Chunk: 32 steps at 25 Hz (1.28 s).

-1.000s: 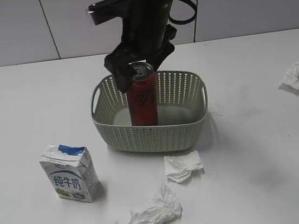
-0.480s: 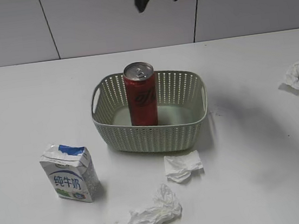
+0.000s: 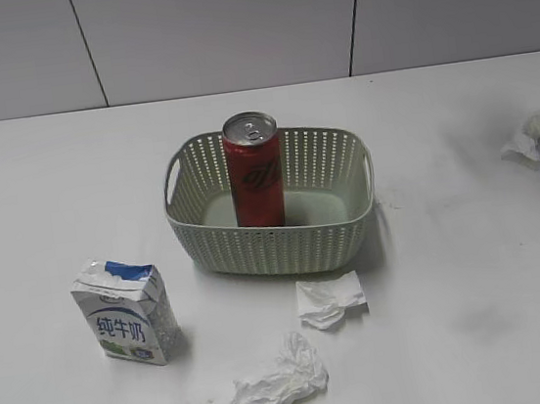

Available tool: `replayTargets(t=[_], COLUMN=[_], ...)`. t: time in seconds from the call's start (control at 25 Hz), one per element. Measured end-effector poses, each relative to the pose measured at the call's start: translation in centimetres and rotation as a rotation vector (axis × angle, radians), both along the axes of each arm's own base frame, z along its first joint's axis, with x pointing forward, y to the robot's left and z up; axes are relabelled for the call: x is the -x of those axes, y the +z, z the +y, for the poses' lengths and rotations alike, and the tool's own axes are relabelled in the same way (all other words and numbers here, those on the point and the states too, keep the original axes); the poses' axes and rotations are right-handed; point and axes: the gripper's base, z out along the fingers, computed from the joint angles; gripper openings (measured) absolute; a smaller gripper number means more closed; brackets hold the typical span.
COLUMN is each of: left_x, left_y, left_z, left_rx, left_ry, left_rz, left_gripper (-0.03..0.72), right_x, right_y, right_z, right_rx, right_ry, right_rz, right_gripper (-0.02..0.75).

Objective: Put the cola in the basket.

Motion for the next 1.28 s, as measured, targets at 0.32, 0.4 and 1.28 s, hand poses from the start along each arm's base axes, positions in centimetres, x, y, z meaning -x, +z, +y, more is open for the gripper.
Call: replayTargets(t=[0.32,0.4,1.28], left_x=[0.0,0.0,0.0], left_y=[0.0,0.0,0.0], left_z=[0.0,0.0,0.0], left_rx=[0.0,0.0,0.0], left_ry=[0.0,0.0,0.0], left_rz=[0.0,0.0,0.0], left_gripper=[0.486,0.486,0.486], right_x=[7.1,9.4,35.9], right_y=[1.9,1.7,-6.1], right_z=[-2.9,-3.3,-6.8], right_rx=[0.094,0.112,0.02], right_ry=[0.007,0.014,0.003], right_rz=[0.058,0.09,-0.067], right_gripper=[0.597,0.597,0.594])
